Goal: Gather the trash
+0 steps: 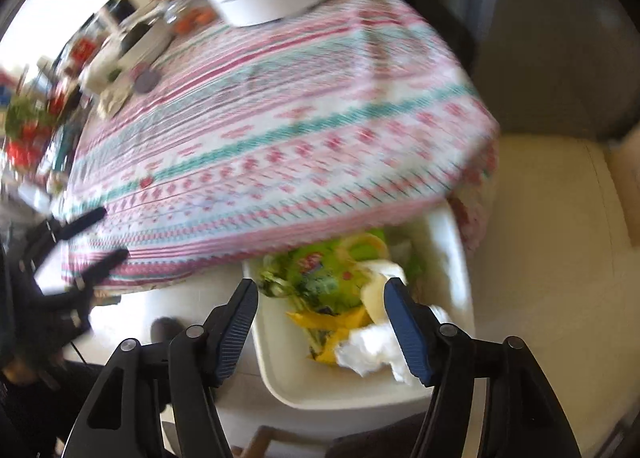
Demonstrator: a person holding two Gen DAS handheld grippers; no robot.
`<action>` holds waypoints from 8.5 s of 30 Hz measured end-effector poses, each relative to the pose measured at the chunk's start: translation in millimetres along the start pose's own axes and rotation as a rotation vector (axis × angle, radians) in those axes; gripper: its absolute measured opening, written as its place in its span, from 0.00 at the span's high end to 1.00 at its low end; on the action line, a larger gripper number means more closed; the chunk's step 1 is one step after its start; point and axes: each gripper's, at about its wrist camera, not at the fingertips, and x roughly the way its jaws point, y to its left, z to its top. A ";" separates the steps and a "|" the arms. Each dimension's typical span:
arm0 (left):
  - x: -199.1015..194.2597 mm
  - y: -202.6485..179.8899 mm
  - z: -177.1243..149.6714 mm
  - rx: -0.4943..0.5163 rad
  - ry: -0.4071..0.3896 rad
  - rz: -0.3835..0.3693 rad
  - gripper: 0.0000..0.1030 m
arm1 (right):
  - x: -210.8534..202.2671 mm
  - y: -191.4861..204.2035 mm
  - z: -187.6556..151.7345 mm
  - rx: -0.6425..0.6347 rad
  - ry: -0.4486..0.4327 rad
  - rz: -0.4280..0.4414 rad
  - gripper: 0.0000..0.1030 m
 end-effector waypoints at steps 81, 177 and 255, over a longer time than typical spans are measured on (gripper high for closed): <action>-82.7 35.0 28.8 0.031 -0.228 0.013 0.74 | -74.5 161.4 121.2 -0.345 -0.099 -0.052 0.48; -98.3 -62.2 -53.1 -0.351 -0.227 0.125 0.01 | -113.5 39.0 -102.6 -0.003 -0.527 -0.233 0.01; -140.2 -65.9 -61.9 -0.388 -0.362 0.178 0.01 | -150.9 74.9 -118.9 -0.101 -0.697 -0.345 0.01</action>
